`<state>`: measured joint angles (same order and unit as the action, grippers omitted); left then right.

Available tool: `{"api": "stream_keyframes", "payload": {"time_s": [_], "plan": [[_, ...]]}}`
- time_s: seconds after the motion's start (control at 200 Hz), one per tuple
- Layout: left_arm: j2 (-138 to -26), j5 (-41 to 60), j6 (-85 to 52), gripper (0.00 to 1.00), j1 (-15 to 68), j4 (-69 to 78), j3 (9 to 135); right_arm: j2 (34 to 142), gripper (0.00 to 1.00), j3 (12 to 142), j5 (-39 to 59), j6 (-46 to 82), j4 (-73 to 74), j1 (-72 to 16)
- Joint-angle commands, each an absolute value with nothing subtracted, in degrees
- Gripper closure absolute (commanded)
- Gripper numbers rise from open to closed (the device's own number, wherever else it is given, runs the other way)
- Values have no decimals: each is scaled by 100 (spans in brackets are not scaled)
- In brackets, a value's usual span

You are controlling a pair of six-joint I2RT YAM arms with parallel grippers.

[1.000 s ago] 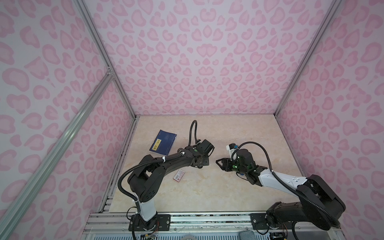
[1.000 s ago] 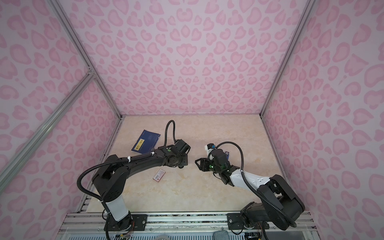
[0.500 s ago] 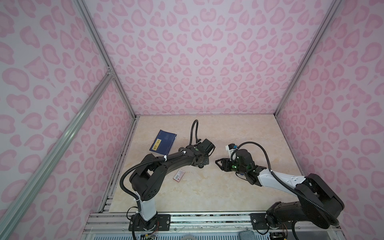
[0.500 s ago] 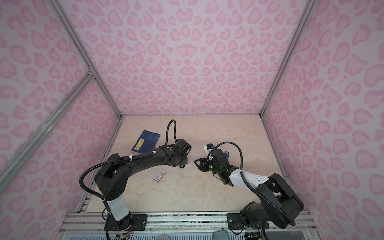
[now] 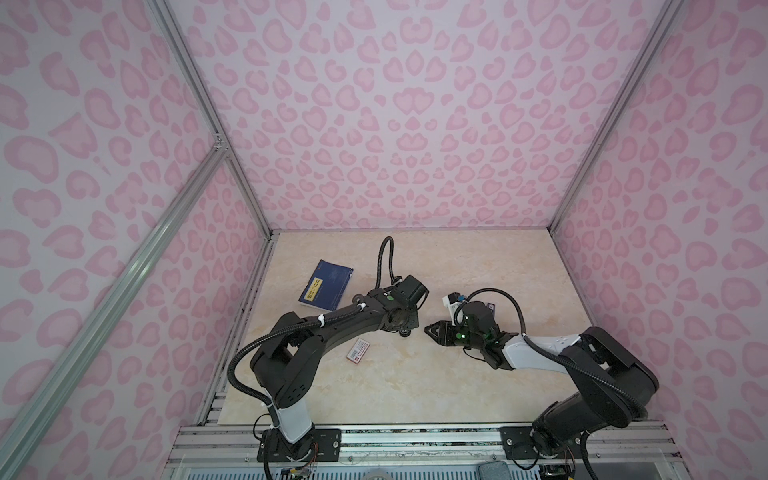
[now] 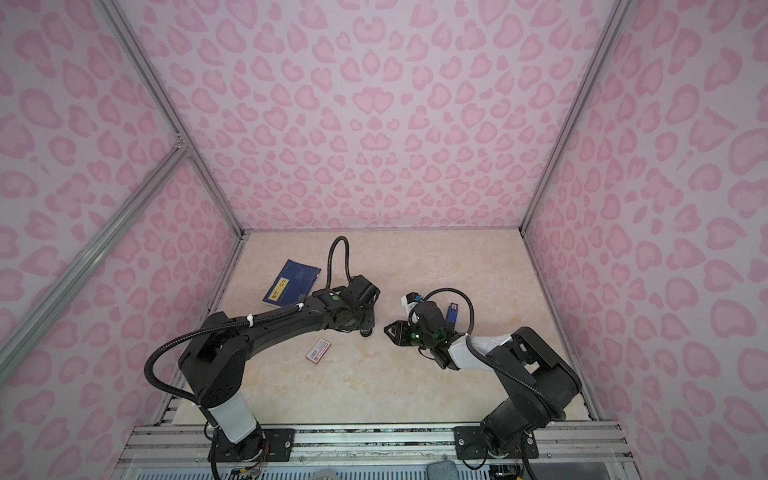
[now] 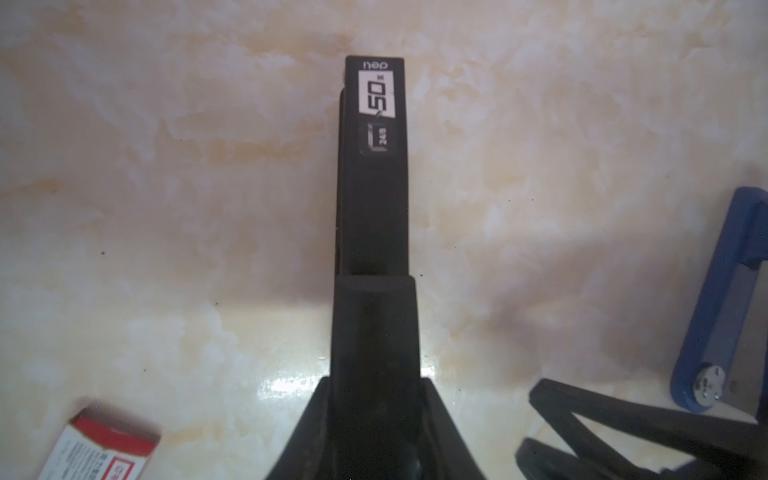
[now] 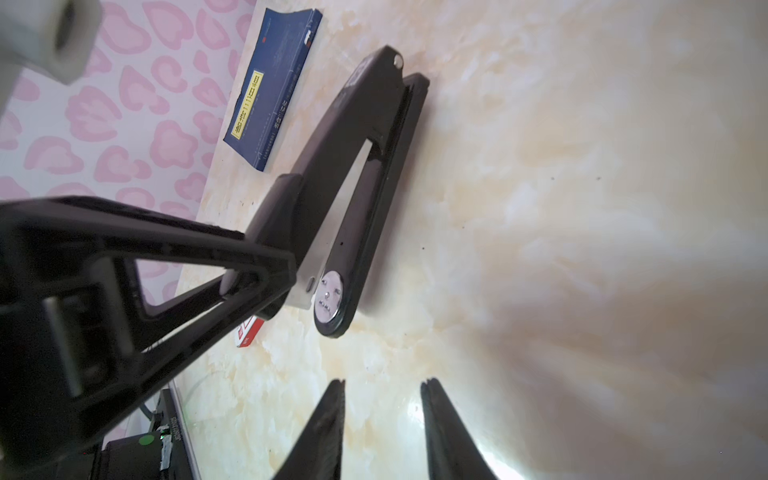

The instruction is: Load the staples into the stapler

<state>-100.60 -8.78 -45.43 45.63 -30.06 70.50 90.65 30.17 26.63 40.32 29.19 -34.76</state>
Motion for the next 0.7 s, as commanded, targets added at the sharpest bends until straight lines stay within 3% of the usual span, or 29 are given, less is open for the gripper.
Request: {"api": "stream_keyframes", "payload": {"time_s": [0.0,0.145,0.695], "plan": [[-9885,-774,-4759,96,4563,-2814,7058,9336,67,3150,2915,4281,3447,-3590],[-9805,-747,-4797,96,4566,-2813,7050,9537,63,3198,3044,4464,3793,-3649],[-9607,-694,-4939,96,4566,-2666,6934,10036,65,3472,3312,4702,4165,-3647]]}}
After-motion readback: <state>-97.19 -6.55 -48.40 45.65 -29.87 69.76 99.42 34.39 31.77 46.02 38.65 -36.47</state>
